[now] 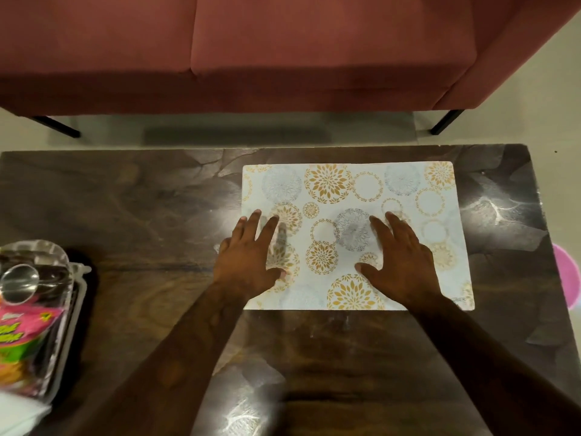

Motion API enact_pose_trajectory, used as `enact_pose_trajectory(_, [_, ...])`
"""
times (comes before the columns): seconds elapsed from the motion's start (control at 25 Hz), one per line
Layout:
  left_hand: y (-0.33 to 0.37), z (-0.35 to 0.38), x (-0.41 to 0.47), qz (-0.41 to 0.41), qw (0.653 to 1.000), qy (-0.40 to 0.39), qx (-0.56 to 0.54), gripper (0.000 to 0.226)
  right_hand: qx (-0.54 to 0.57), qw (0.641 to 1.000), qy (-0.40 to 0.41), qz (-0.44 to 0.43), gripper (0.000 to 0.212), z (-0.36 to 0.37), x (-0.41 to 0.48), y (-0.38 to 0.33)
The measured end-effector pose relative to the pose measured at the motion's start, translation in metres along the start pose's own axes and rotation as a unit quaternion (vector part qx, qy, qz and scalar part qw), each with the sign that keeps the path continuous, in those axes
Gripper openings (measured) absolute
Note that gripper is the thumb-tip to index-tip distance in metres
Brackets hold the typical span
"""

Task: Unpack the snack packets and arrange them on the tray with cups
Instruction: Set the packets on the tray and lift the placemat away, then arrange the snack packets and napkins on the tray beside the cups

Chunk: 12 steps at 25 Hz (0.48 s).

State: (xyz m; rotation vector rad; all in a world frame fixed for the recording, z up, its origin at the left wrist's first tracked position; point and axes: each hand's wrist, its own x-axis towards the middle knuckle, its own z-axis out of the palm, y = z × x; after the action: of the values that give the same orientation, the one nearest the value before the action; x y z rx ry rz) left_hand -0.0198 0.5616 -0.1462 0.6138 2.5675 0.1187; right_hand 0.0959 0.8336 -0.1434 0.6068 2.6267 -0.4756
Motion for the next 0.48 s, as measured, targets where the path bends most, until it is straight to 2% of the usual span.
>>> enact_pose_trajectory(0.32, [-0.091, -0.028, -0.079, -0.038, 0.997, 0.02, -0.061, 0.082, 0.057, 0.997, -0.012, -0.057, 0.085, 0.017, -0.046, -0.135])
enact_pose_trajectory(0.48, [-0.162, -0.047, -0.133, -0.042, 0.992, 0.066, -0.101, 0.071, 0.092, 0.991, -0.047, -0.082, 0.074, 0.042, -0.079, -0.222])
